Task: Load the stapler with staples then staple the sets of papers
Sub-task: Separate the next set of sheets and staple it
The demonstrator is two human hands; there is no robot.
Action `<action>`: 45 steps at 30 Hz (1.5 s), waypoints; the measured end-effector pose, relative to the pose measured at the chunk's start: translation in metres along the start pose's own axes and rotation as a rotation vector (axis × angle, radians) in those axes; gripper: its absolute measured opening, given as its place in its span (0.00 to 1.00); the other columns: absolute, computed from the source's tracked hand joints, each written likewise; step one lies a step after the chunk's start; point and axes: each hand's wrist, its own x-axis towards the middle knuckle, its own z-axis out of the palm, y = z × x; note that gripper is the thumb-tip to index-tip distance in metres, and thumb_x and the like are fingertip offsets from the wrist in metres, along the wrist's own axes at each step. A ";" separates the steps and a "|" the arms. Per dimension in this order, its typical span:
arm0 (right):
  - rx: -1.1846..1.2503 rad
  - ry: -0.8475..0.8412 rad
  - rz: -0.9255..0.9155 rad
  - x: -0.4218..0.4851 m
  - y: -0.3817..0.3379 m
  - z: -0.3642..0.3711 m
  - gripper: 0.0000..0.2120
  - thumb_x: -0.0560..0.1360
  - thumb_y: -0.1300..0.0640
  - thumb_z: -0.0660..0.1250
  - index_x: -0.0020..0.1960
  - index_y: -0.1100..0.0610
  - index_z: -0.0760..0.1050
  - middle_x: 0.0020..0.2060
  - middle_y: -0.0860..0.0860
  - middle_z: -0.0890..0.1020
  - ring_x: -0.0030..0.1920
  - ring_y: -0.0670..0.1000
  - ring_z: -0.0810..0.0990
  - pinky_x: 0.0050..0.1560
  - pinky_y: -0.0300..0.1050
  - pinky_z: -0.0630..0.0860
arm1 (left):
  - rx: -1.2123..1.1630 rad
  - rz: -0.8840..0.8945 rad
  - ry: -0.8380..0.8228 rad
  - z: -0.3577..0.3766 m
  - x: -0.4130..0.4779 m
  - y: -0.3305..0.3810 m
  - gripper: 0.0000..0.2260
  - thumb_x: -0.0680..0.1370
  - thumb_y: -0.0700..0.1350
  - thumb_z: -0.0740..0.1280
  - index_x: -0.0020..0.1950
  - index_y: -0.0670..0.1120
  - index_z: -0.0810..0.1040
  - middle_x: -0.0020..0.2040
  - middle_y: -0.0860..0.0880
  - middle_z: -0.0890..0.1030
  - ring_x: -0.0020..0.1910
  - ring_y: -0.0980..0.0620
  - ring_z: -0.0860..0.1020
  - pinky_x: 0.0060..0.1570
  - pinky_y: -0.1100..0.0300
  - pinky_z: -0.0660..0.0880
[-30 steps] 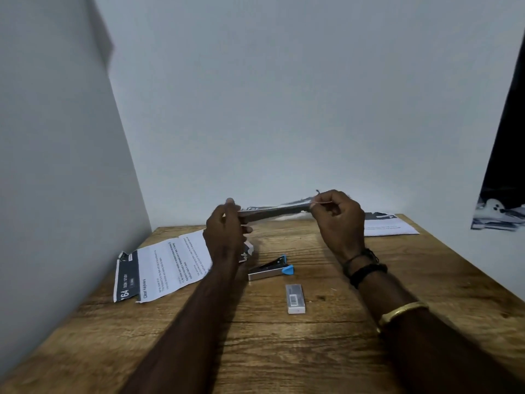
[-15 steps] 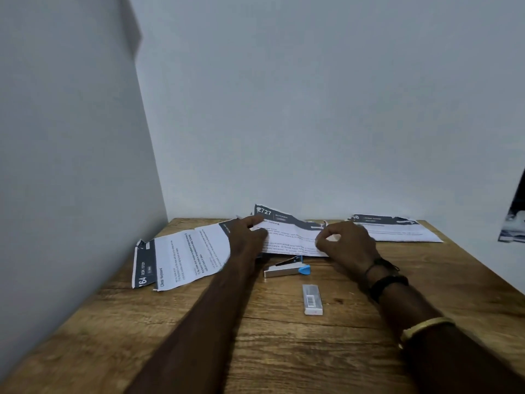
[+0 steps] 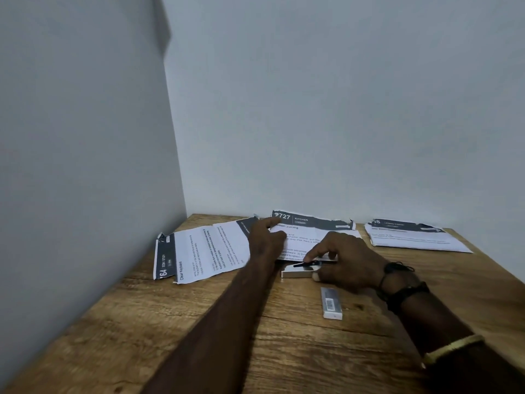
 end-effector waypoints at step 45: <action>1.102 0.417 0.099 0.073 -0.022 0.014 0.14 0.80 0.69 0.64 0.65 0.67 0.75 0.59 0.61 0.83 0.56 0.56 0.82 0.54 0.46 0.82 | -0.026 0.169 0.041 0.001 -0.016 0.007 0.09 0.76 0.36 0.70 0.51 0.45 0.88 0.48 0.49 0.88 0.43 0.61 0.81 0.51 0.68 0.76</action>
